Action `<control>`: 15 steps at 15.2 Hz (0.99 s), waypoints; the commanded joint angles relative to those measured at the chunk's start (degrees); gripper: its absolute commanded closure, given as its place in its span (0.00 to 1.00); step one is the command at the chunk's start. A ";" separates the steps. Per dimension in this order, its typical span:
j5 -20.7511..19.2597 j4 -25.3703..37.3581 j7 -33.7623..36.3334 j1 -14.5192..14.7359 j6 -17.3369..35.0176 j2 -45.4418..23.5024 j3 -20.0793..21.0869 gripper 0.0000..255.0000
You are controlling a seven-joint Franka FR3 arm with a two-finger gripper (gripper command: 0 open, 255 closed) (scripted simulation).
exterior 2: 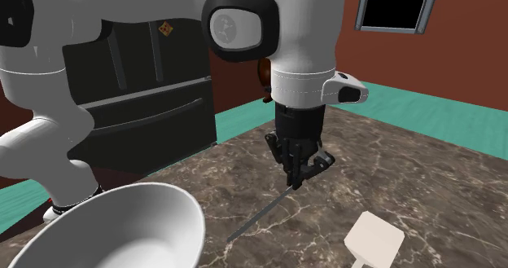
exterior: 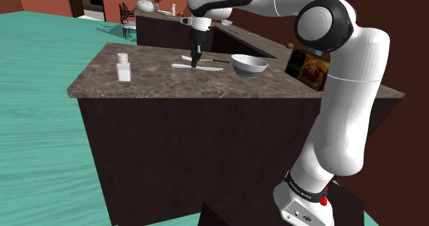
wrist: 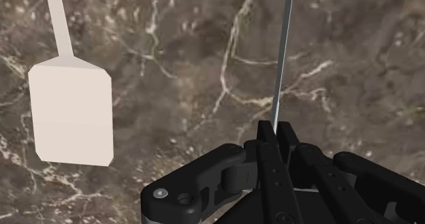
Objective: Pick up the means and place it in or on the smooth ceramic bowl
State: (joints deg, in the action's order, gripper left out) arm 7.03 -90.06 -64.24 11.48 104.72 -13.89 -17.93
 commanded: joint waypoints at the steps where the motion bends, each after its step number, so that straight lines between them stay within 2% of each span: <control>1: 0.00 0.00 0.00 0.00 0.00 0.00 0.00 1.00; 5: 0.00 0.00 0.00 0.00 0.00 0.00 0.00 1.00; 15: 0.03 8.41 0.37 -0.46 -7.90 -0.51 -0.17 1.00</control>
State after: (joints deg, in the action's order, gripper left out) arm 7.01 -82.68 -63.96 11.05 97.66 -14.18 -18.12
